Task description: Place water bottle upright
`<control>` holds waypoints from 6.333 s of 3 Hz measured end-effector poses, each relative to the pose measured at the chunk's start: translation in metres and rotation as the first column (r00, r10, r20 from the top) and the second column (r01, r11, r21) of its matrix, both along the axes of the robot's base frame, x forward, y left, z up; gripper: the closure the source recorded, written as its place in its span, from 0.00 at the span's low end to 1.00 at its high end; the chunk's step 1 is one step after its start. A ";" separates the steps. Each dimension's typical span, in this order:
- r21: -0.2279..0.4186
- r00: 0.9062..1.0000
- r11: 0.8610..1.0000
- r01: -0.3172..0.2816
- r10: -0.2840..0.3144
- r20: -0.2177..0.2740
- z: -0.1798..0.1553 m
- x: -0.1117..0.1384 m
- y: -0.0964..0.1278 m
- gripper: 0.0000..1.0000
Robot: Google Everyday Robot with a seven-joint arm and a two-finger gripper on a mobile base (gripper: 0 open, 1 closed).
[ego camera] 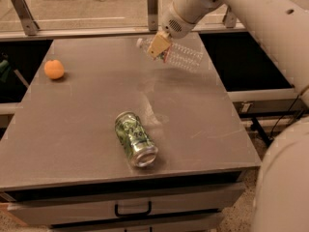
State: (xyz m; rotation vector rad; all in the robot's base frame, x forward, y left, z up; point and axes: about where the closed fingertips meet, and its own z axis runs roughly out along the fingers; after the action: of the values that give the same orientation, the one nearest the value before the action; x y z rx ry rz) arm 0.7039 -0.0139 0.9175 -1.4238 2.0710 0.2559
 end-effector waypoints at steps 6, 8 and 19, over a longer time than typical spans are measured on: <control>0.864 0.933 0.352 -0.361 0.141 0.332 0.125 -0.043 -0.080 1.00; 0.872 0.922 0.300 -0.387 0.136 0.362 0.124 -0.050 -0.071 1.00; 0.877 0.912 0.254 -0.408 0.083 0.401 0.033 -0.063 -0.132 0.00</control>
Offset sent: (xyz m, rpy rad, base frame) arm 0.0054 -0.1062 0.1199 0.8568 -0.2054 0.1853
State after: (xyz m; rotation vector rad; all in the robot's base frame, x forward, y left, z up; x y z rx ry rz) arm 0.6406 -0.1460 0.9501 -0.8571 0.9696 1.1603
